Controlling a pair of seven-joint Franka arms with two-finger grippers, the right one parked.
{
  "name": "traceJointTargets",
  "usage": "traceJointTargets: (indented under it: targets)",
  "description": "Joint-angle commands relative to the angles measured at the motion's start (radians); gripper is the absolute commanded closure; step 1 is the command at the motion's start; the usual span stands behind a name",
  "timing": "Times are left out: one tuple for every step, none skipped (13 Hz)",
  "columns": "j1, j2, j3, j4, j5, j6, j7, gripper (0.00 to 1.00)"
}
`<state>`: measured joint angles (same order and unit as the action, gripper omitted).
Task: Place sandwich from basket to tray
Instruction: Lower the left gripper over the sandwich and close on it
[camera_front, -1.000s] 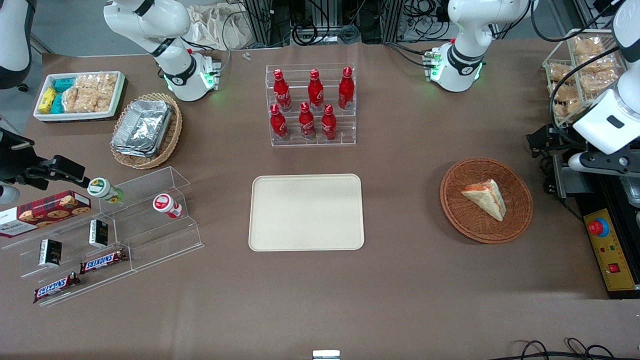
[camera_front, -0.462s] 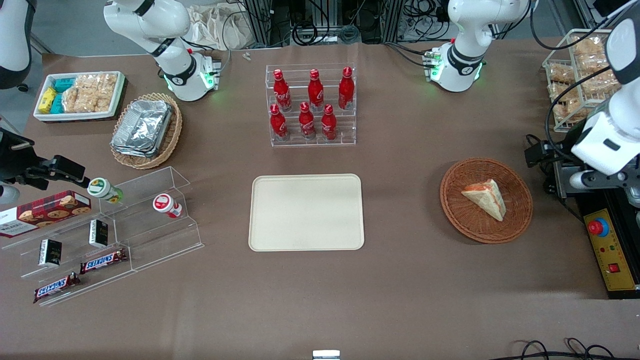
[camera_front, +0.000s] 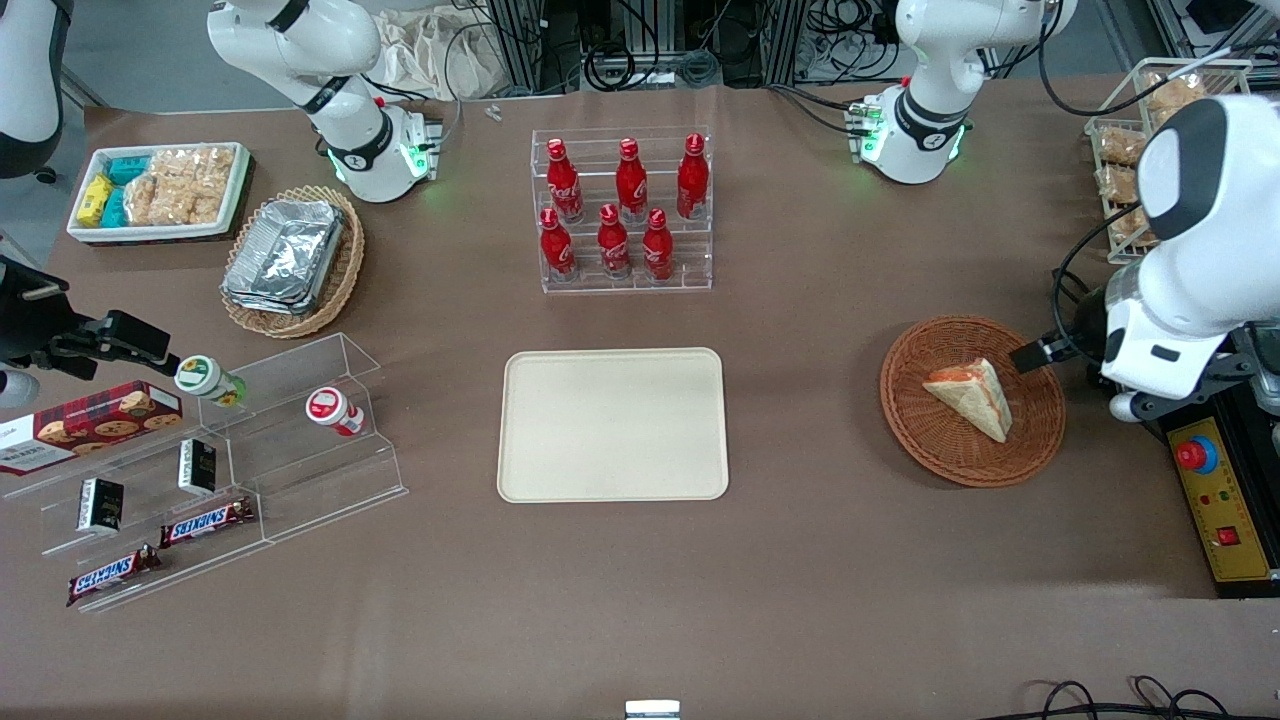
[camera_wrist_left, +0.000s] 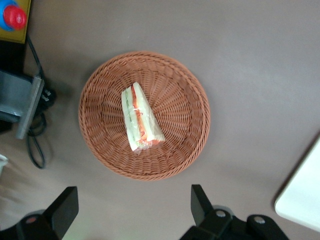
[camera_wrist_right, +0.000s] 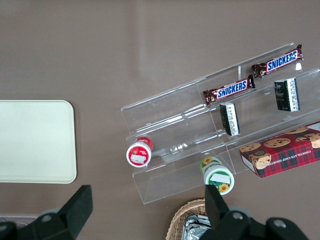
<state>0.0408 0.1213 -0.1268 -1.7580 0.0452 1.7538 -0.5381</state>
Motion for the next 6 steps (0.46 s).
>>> traceJointTargets:
  targets:
    - [0.002, -0.038, 0.003, -0.164, 0.007, 0.152, -0.115, 0.00]
    - [0.002, -0.038, 0.004, -0.211, 0.007, 0.206, -0.121, 0.00]
    - [0.004, -0.034, 0.006, -0.248, 0.007, 0.257, -0.138, 0.00]
    - [0.007, -0.026, 0.006, -0.285, 0.007, 0.315, -0.176, 0.00]
    - [0.008, -0.020, 0.006, -0.323, 0.007, 0.366, -0.196, 0.00]
    - [0.008, -0.015, 0.007, -0.353, 0.007, 0.407, -0.200, 0.00]
